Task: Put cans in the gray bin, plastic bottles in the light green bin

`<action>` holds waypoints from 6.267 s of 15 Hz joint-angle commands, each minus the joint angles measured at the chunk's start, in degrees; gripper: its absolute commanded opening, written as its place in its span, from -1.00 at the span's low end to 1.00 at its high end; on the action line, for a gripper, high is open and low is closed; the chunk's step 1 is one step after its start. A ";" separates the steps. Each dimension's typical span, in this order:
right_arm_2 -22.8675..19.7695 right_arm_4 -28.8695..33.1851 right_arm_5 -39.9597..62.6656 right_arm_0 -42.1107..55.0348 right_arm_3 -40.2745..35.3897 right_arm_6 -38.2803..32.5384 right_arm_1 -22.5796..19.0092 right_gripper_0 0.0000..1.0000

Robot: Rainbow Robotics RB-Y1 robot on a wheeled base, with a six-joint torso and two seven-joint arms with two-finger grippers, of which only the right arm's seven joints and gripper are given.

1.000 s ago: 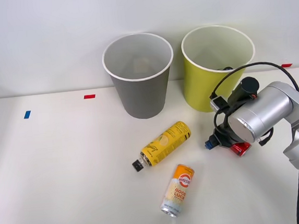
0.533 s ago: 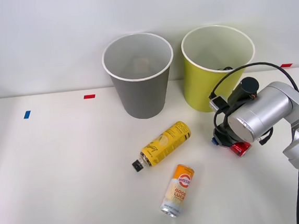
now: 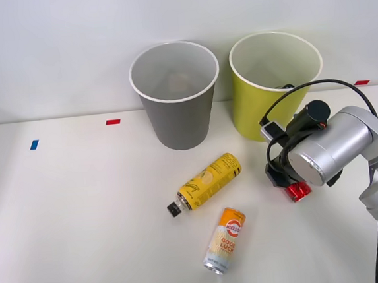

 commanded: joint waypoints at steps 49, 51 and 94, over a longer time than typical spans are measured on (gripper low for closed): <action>-12.53 -5.04 -54.41 -23.34 22.26 12.82 28.66 1.00; -10.69 -5.13 -57.22 -22.55 22.26 12.47 27.52 1.00; -8.31 0.14 -101.25 66.13 -19.22 15.37 18.64 1.00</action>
